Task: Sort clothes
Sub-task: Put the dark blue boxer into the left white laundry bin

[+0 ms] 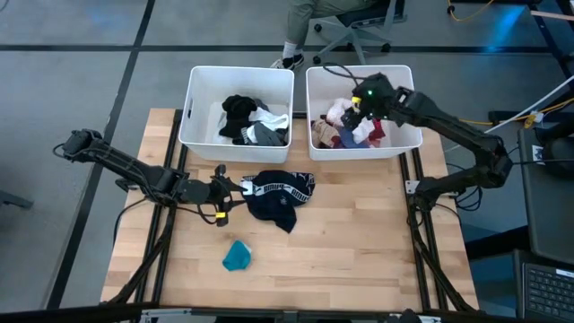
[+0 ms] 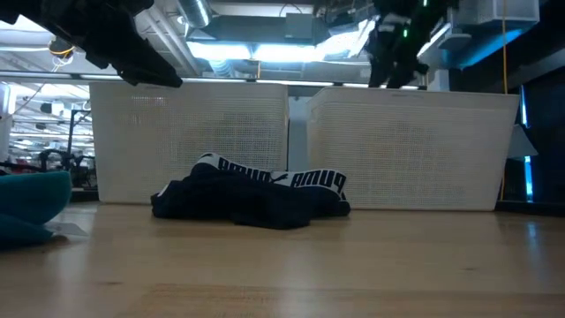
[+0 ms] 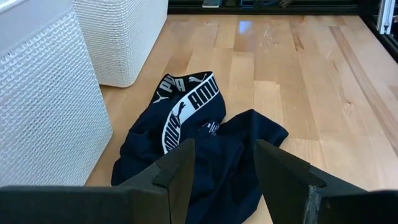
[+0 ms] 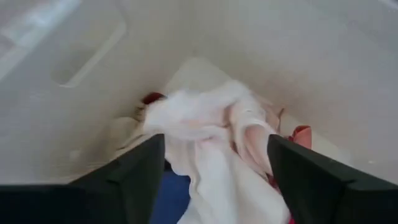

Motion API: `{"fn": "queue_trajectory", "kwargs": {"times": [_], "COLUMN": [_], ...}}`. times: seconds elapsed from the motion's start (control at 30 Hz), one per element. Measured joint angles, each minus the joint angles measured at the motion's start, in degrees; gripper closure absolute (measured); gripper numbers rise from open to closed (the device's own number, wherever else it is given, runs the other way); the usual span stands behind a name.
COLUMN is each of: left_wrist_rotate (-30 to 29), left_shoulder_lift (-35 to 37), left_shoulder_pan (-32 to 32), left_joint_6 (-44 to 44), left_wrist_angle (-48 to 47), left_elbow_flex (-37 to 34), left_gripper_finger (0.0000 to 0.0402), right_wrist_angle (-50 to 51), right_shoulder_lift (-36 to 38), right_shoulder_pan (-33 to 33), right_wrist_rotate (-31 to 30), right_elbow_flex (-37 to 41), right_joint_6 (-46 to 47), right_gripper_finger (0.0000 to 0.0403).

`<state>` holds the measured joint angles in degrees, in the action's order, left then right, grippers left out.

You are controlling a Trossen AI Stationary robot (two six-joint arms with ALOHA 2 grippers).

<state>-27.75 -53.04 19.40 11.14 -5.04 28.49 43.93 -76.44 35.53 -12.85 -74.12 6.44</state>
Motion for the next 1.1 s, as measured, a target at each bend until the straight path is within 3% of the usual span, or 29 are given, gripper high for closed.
{"fn": "queue_trajectory", "kwargs": {"times": [0.17,0.4,0.73,0.97,1.1], "left_wrist_rotate": [0.0,0.0,0.0,0.0,0.0], "left_shoulder_lift": [0.0,0.0,0.0,0.0,0.0], "left_shoulder_pan": [0.0,0.0,0.0,0.0,0.0], "left_joint_6": [0.3,0.7,0.8,0.9,0.9], "left_wrist_angle": [0.0,-0.4,-0.3,0.1,1.1], "left_elbow_flex": [0.0,0.0,0.0,0.0,0.0], "left_gripper_finger": [0.0245,0.0245,0.0245,0.0245,0.0245], "right_wrist_angle": [6.2,2.4,-17.7,-36.0,-41.7], "right_shoulder_lift": [0.4,1.2,1.2,-3.7,-10.5], "right_shoulder_pan": [-4.6,-19.5,-38.9,-42.4,-42.3], "right_wrist_rotate": [0.7,4.0,3.2,0.4,0.0], "right_elbow_flex": [-7.7,-6.5,6.2,16.7,17.6], "right_joint_6": [1.3,0.6,-1.1,-1.1,-2.3], "right_gripper_finger": [0.0091,0.0090,0.0095,0.0096,0.0096]}}
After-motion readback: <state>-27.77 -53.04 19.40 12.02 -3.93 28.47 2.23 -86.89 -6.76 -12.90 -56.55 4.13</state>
